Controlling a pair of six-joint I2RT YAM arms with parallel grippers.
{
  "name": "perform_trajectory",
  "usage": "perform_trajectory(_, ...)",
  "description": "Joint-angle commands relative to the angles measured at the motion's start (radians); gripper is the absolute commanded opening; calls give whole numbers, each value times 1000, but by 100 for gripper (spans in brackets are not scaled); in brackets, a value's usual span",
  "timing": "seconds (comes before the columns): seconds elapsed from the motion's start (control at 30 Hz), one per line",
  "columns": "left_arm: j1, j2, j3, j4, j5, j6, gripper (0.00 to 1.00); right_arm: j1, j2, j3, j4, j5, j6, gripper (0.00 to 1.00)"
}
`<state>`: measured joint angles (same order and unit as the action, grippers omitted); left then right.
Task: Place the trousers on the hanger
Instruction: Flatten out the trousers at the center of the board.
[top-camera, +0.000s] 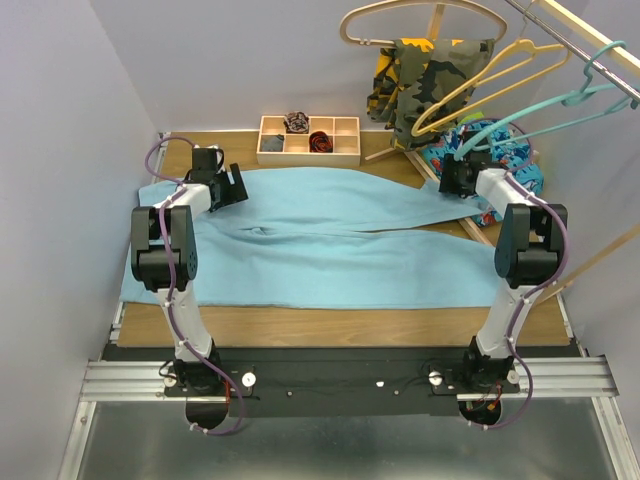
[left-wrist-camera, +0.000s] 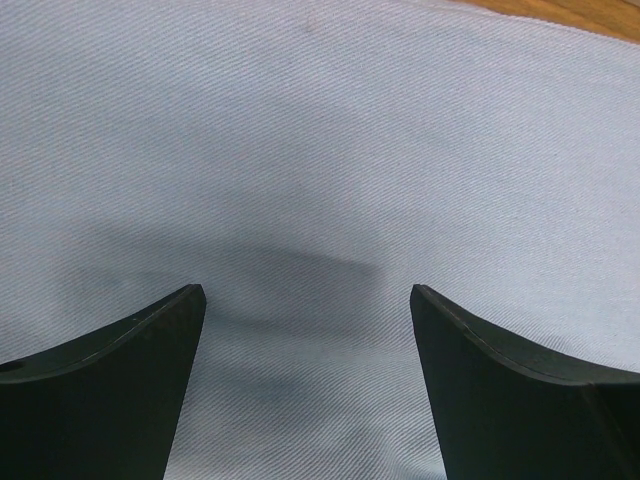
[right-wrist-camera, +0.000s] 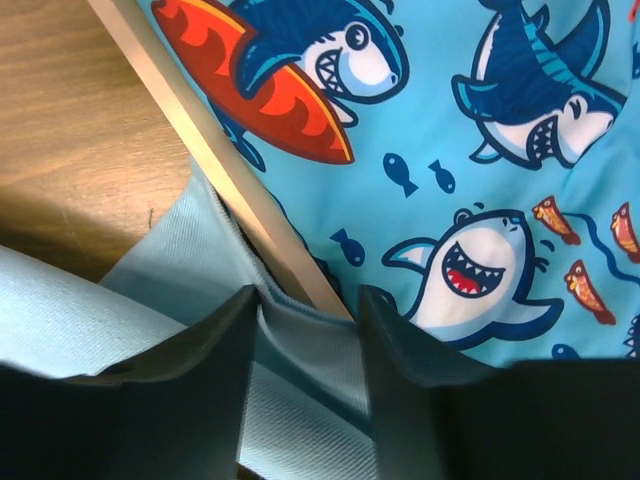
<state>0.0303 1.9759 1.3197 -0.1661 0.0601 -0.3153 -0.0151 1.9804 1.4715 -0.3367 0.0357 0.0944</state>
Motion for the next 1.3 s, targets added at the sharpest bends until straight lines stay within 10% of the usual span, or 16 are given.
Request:
perform_trajectory(0.0, -1, 21, 15, -3, 3, -5, 92, -3, -20, 15, 1, 6, -16, 44)
perform_trajectory(0.17, -1, 28, 15, -1, 7, -5, 92, -3, -57, -4, 2, 49, -22, 41)
perform_trajectory(0.4, -3, 34, 6, 0, 4, 2, 92, -3, -98, -5, 2, 76, -21, 1)
perform_trajectory(1.27, -1, 34, -42, 20, -14, 5, 92, -6, -278, -57, 87, 269, -42, 1)
